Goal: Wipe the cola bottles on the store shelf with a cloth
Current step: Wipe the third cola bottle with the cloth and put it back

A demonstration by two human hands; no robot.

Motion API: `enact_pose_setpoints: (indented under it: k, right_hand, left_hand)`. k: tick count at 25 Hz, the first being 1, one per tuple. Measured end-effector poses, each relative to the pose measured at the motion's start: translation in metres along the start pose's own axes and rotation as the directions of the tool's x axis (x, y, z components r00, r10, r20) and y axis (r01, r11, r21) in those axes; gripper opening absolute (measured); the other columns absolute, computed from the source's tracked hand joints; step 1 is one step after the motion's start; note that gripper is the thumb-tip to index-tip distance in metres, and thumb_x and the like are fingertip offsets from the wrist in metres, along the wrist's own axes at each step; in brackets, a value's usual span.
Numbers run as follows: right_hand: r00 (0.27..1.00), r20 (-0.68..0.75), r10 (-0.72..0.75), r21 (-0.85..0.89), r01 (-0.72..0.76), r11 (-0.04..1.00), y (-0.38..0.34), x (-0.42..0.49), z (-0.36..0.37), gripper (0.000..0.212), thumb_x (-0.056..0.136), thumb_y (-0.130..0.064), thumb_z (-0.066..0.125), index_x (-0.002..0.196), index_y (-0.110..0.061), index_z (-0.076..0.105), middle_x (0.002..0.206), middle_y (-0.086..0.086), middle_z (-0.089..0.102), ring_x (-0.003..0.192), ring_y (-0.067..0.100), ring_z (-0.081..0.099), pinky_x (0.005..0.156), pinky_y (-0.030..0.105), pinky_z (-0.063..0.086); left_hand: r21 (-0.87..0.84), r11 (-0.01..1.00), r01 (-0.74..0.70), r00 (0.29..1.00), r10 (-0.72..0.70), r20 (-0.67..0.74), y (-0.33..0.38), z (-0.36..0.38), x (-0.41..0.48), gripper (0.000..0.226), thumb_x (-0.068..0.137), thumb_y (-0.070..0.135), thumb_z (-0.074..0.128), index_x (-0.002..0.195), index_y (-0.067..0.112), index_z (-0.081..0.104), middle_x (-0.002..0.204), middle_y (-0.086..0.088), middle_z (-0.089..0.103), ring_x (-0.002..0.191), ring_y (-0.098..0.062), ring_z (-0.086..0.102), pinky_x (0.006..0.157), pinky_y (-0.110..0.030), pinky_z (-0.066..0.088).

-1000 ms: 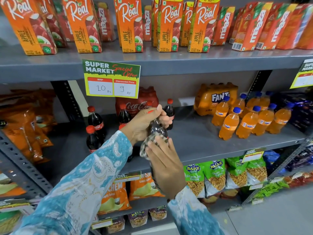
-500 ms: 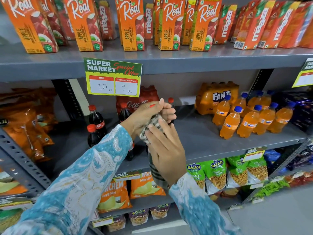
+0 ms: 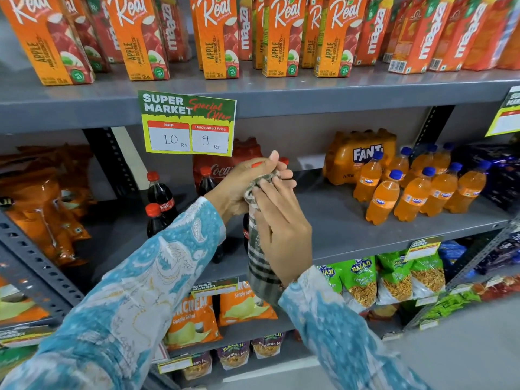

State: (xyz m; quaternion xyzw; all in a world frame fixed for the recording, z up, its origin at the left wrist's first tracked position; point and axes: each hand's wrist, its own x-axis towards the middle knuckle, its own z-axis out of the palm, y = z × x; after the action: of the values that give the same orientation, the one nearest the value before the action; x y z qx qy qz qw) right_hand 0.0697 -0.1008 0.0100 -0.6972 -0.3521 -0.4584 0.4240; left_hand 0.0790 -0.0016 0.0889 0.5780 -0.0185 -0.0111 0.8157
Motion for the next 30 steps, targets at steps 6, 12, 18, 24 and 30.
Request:
enact_pose_setpoints:
  k: [6,12,18,24,30]
  right_hand:
    - [0.946,0.245,-0.211,-0.101,0.242,0.965,0.018,-0.059,-0.006,0.039,0.102,-0.001,0.030,0.108,0.001,0.069,0.125,0.012,0.063,0.135,0.029,0.038,0.115,0.055,0.020]
    - [0.937,0.347,-0.025,-0.077,0.056,0.995,0.040,-0.108,-0.020,0.035,0.080,0.007,0.050,0.109,-0.002,0.069,0.124,0.008,0.064,0.131,0.024,0.044,0.100,0.055,0.044]
    - [0.974,0.124,0.192,-0.046,-0.187,0.981,0.058,-0.086,-0.040,0.031,0.091,-0.007,0.045,0.110,0.001,0.068,0.127,0.002,0.056,0.126,0.028,0.050,0.098,0.047,0.045]
    - [0.947,0.018,0.321,-0.085,-0.319,0.944,0.091,-0.089,-0.050,0.033,0.090,-0.007,0.044,0.109,-0.002,0.070,0.123,-0.002,0.058,0.122,0.024,0.054,0.098,0.036,0.046]
    - [0.899,-0.003,0.439,-0.039,-0.439,0.898,0.100,-0.088,-0.048,0.034,0.089,-0.013,0.045,0.108,0.000,0.069,0.119,0.000,0.059,0.120,0.018,0.051,0.102,0.012,0.037]
  left_hand:
    - [0.043,0.998,-0.038,0.997,0.041,-0.071,0.009,0.007,0.007,0.025,0.093,0.026,0.047,0.080,0.008,0.058,0.064,-0.001,0.072,0.065,-0.013,0.070,0.059,-0.029,0.058]
    - [0.220,0.968,-0.119,0.984,0.146,-0.107,0.008,0.020,0.032,0.011,0.085,0.018,0.061,0.075,0.013,0.061,0.075,0.001,0.074,0.077,-0.013,0.069,0.086,-0.030,0.053]
    - [0.744,0.665,-0.058,0.976,0.196,-0.099,-0.023,0.046,0.070,0.016,0.068,0.034,0.078,0.066,0.022,0.068,0.076,0.001,0.071,0.076,-0.012,0.065,0.079,-0.032,0.051]
    - [0.872,0.478,0.103,0.966,0.160,-0.202,-0.064,0.037,0.090,0.033,0.067,0.044,0.076,0.081,0.014,0.073,0.085,0.000,0.072,0.078,-0.010,0.061,0.069,-0.021,0.043]
    - [0.824,0.542,0.164,0.950,0.140,-0.280,-0.089,0.025,0.088,0.029,0.067,0.040,0.077,0.078,0.014,0.072,0.083,-0.001,0.072,0.080,-0.012,0.064,0.073,-0.024,0.046]
